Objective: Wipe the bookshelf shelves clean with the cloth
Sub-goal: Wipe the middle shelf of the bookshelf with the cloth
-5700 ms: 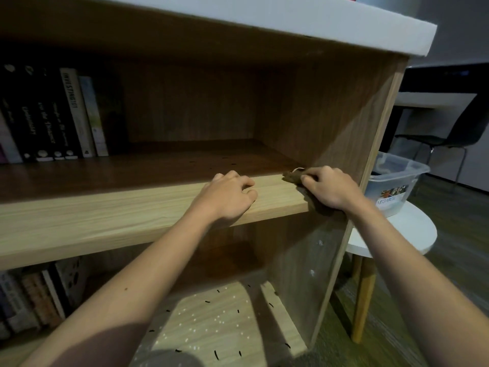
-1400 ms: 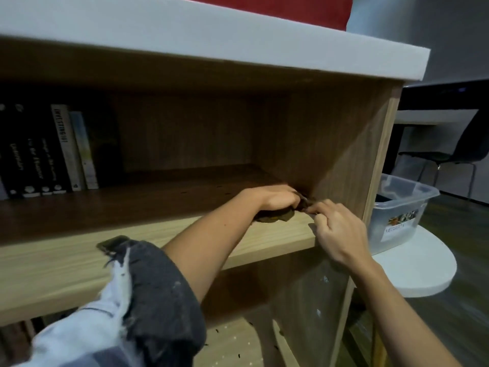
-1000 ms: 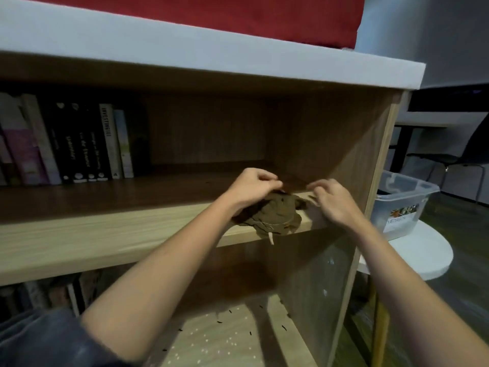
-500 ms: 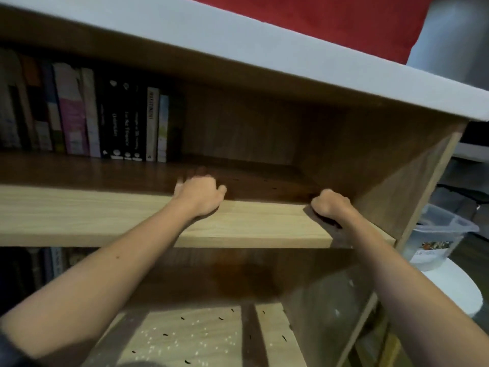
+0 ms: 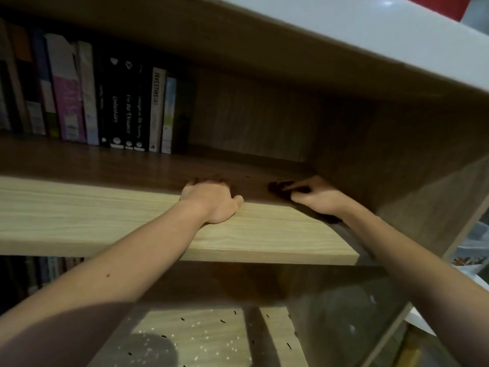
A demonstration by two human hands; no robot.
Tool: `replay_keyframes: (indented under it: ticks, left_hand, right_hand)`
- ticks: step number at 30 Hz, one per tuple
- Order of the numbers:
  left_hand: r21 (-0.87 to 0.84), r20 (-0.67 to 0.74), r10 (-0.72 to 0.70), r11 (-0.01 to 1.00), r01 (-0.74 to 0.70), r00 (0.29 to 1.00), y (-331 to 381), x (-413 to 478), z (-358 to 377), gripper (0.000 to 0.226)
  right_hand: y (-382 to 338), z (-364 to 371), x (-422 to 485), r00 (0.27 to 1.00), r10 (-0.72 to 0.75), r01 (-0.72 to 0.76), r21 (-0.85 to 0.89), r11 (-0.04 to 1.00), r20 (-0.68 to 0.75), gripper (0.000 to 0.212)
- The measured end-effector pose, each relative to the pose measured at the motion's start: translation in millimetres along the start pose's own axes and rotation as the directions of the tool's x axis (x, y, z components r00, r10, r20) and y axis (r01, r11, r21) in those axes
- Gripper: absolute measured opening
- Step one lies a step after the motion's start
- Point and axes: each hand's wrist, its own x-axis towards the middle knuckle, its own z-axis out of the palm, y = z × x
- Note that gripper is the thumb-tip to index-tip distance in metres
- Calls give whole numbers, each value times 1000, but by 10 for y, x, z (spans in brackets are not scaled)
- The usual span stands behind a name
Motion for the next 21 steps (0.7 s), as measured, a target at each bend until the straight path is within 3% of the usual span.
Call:
replay_keyframes:
  ticks: [6, 10, 13, 16, 19, 21]
  left_hand:
    - [-20, 25, -9, 1000, 10, 1000, 10, -9, -23, 52]
    - [-16, 35, -12, 1000, 12, 999, 7, -7, -25, 53]
    - [-27, 37, 1, 1000, 0, 999, -1, -5, -27, 52]
    - [-18, 41, -1, 1000, 2, 999, -3, -13, -47, 53]
    - [2, 52, 7, 1000, -7, 999, 17, -32, -72, 54]
    - [16, 105, 25, 1000, -27, 994, -22, -53, -128, 55]
  right_hand:
    - [121, -165, 145, 989, 93, -98, -32, 995, -114, 20]
    - [-59, 114, 160, 996, -84, 84, -114, 990, 4, 27]
    - [41, 12, 104, 998, -34, 37, -65, 997, 44, 23]
    - [64, -4, 235, 996, -3, -10, -144, 989, -90, 23]
    - [-57, 127, 264, 995, -49, 32, -188, 982, -89, 24]
    - [-3, 82, 243, 994, 12, -37, -222, 974, -110, 16]
